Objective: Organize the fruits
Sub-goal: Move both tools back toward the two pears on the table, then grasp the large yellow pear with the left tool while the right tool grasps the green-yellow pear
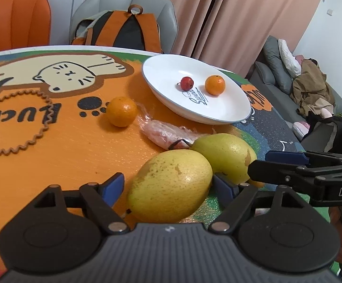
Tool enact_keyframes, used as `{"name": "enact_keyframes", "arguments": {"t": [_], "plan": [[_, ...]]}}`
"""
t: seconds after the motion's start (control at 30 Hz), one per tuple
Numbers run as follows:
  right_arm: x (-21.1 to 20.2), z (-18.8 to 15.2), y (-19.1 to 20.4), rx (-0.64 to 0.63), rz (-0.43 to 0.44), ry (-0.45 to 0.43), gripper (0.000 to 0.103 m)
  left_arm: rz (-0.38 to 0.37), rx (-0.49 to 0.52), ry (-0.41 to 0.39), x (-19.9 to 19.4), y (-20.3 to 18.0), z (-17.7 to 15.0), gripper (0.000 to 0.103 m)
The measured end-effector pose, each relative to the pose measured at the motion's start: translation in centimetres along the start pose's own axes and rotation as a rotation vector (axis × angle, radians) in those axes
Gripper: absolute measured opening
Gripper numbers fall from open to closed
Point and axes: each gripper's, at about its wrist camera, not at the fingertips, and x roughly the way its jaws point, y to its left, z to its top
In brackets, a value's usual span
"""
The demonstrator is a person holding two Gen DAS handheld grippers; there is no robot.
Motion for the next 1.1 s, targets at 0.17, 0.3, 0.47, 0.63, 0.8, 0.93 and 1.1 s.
{"name": "enact_keyframes", "arguments": {"t": [0.17,0.3,0.47,0.63,0.8,0.93,1.1], "plan": [[0.3,0.0,0.1,-0.002,0.001,0.003,0.074,-0.005,0.004,-0.012,0.2,-0.1,-0.2,0.075],[0.8,0.0,0.3,-0.003,0.005,0.01,0.074,-0.01,-0.007,-0.019,-0.1,0.1,-0.4,0.074],[1.4,0.0,0.6,-0.009,0.011,0.018,0.074,0.018,-0.015,-0.029,-0.7,0.7,-0.5,0.074],[2.2,0.2,1.3,-0.025,0.014,0.026,0.074,0.047,-0.038,-0.04,-1.5,2.0,-0.5,0.074],[2.9,0.4,1.9,-0.041,0.001,0.03,0.076,0.066,-0.051,-0.057,-2.4,3.0,-0.4,0.074],[3.8,0.2,2.3,-0.05,0.004,0.048,0.076,0.072,-0.061,-0.063,-2.9,3.7,-0.5,0.074],[5.0,-0.4,2.3,-0.049,-0.024,0.065,0.068,0.079,-0.075,-0.055,-3.0,4.4,-0.9,0.074]]}}
